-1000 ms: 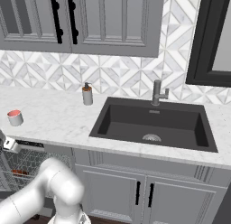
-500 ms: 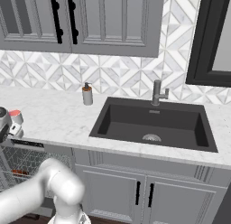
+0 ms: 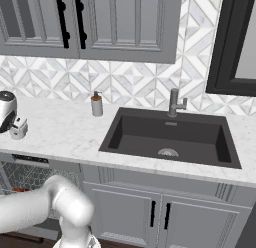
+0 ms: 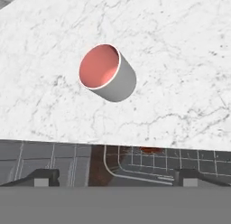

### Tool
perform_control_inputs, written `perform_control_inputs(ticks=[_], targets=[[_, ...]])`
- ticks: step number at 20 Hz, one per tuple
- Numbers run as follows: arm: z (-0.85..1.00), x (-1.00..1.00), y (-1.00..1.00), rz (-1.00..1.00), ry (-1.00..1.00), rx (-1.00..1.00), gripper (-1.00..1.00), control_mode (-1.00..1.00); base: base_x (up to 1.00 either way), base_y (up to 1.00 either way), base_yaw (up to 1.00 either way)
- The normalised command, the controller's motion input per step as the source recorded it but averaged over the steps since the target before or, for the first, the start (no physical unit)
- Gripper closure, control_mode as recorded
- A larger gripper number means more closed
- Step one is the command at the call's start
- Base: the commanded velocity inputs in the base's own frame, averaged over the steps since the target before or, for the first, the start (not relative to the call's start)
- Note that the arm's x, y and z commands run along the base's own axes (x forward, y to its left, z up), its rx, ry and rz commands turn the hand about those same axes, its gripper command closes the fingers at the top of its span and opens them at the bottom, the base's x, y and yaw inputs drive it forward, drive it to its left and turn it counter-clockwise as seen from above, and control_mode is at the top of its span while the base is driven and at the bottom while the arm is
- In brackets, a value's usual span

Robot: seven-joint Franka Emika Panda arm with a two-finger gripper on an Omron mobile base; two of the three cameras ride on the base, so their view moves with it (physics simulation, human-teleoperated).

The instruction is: Pick up the cup and bowl from the counter, place them in the dishwasher, and close the dishwasher door.

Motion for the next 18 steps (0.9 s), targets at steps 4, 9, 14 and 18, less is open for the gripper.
perform_control_inputs(ticks=[4,9,14,18], targets=[[0.35,0.59,-0.07,0.00,0.16,-0.20,-1.00,-1.00,0.00,0.00,0.00],[-0.03,0.35,-0.03,0.00,0.00,-0.09,-1.00,-1.00,0.00,0.00,0.00],[-0.23,0.41,-0.11,0.01,0.01,0.01,-1.00,-1.00,0.00,0.00,0.00],[-0.32,0.21,0.00,0.01,0.03,-0.04,-1.00,-1.00,0.00,0.00,0.00]])
